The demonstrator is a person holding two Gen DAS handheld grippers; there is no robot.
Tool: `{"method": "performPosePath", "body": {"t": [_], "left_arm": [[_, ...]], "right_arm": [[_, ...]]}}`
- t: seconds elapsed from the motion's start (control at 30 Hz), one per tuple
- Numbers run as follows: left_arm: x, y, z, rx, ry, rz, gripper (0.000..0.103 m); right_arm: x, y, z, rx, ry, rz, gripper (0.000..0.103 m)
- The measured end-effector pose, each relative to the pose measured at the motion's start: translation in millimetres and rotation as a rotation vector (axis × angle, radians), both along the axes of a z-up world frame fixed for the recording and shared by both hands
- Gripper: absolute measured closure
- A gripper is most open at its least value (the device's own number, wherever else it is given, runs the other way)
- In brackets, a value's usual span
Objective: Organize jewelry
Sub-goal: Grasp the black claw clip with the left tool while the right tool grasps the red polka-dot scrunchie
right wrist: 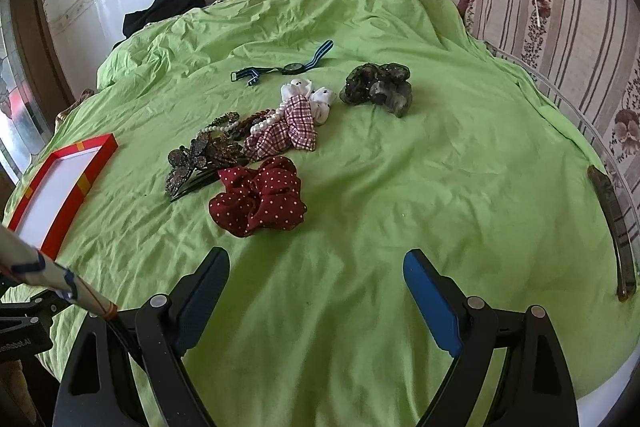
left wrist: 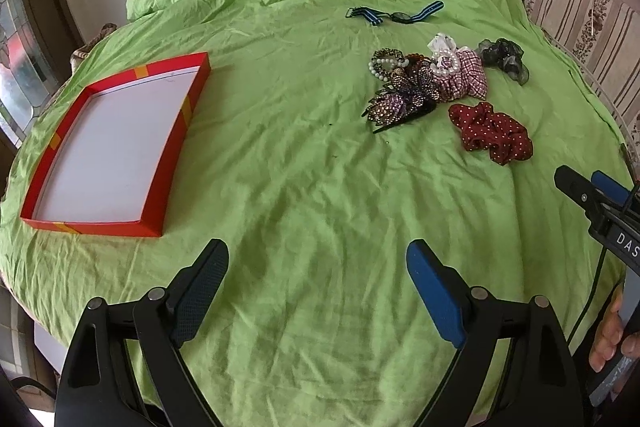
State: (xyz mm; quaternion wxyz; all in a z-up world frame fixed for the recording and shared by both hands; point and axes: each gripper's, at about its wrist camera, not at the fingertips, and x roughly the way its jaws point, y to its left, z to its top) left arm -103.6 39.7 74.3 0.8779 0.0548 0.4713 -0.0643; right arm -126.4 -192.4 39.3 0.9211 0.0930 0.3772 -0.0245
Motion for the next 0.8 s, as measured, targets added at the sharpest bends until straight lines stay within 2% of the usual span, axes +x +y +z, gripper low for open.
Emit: {"method": "performPosePath", "body": {"t": [0.13,0.2,0.3,0.37,0.43,0.53,0.63,0.77,0.8], "left_arm": [[7,-3,-2,-0.013,0.028,-0.031,0.033],[16,-2,1,-0.035,0.041,-0.041,0.037],[34,2,13,-0.075,0.033,-0.024,0.037],[50,4,21,-0.133,0.041,-0.027,0.037],[68,1,27,-0.188,0.049,-0.044,0.037],[97,-16,29,-0.226,0.058,-0.106,0.037],[125,-40,19,-0.223,0.078,-0.171,0.037],[153,-68,-6,-0.258,0.169,-0.237,0.037],[158,-75,-14,-0.259,0.19,-0.253,0.037]], "right_arm": [[7,-1,1,0.006,-0.001,0.01,0.011],[12,-2,2,0.003,-0.001,0.02,0.012],[22,-4,6,0.017,-0.001,0.046,0.018],[29,-6,8,0.042,-0.003,0.059,0.021],[37,-9,8,0.075,0.0,0.064,0.022],[53,-10,3,0.137,0.025,0.079,0.022],[66,-8,-6,0.174,0.053,0.098,0.021],[76,-3,-18,0.183,0.085,0.115,0.024],[77,-3,-20,0.184,0.093,0.119,0.027]]}}
